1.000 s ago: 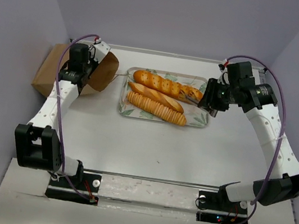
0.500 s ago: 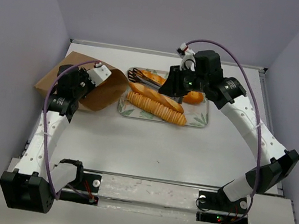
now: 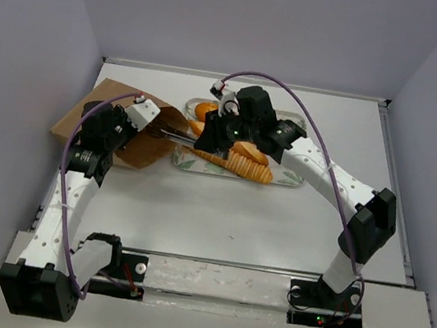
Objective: Take the fake bread out of the paper bag
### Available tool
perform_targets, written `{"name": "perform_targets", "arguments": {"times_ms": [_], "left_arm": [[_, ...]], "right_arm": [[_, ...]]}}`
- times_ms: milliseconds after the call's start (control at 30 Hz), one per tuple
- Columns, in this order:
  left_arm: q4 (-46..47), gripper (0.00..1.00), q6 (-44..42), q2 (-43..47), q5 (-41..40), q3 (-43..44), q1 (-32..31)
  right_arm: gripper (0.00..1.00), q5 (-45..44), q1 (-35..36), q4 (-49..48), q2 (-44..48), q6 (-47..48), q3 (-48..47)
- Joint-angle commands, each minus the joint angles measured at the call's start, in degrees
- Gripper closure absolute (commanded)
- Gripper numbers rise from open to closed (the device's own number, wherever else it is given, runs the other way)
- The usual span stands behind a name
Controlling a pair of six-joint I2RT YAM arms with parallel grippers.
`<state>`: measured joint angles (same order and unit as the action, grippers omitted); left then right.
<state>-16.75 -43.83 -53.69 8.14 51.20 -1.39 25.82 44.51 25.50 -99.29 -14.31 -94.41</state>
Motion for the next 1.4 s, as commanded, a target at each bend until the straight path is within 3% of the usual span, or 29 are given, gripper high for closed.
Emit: {"name": "perform_targets", "arguments": {"times_ms": [0, 267, 667, 1000, 1367], "left_arm": [[0.4, 1.00, 2.8, 1.4, 0.1, -0.3, -0.2], [0.7, 1.00, 5.7, 1.8, 1.4, -0.3, -0.5], [2.2, 1.00, 7.7, 2.3, 2.5, -1.5, -1.3], [4.4, 1.00, 8.0, 3.2, 4.1, -3.7, -2.2], [7.4, 1.00, 9.1, 2.2, 5.4, -3.8, -3.7]], "right_arm": [[0.60, 1.1, 0.0, -9.7, -2.0, -2.3, -0.2], [0.58, -2.5, 0.0, -18.3, -8.5, -13.1, 1.8], [0.51, -10.3, 0.0, -20.9, -15.1, -25.3, -1.0], [0.48, -8.2, -0.5, -24.3, -20.6, -34.1, -4.4], [0.45, -6.8, -0.5, -23.7, -24.6, -37.2, -8.7]]}}
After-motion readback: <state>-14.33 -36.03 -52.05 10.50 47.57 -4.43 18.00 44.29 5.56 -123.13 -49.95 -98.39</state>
